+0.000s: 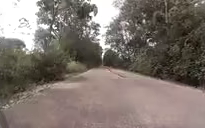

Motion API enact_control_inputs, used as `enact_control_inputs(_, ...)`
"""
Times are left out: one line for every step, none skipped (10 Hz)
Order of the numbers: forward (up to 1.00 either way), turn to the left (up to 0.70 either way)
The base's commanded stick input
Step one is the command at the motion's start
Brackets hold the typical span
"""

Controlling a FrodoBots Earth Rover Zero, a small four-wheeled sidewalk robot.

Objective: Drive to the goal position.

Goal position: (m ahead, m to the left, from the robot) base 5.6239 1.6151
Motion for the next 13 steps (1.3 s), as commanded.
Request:
enact_control_inputs(0.70,0.00)
enact_control_inputs(0.70,0.00)
enact_control_inputs(0.70,0.00)
enact_control_inputs(0.70,0.00)
enact_control_inputs(0.70,0.00)
enact_control_inputs(0.70,0.00)
enact_control_inputs(0.70,0.00)
enact_control_inputs(0.70,0.00)
enact_control_inputs(0.70,0.00)
enact_control_inputs(0.70,0.00)
enact_control_inputs(0.70,0.00)
enact_control_inputs(0.70,0.00)
enact_control_inputs(0.70,0.00)
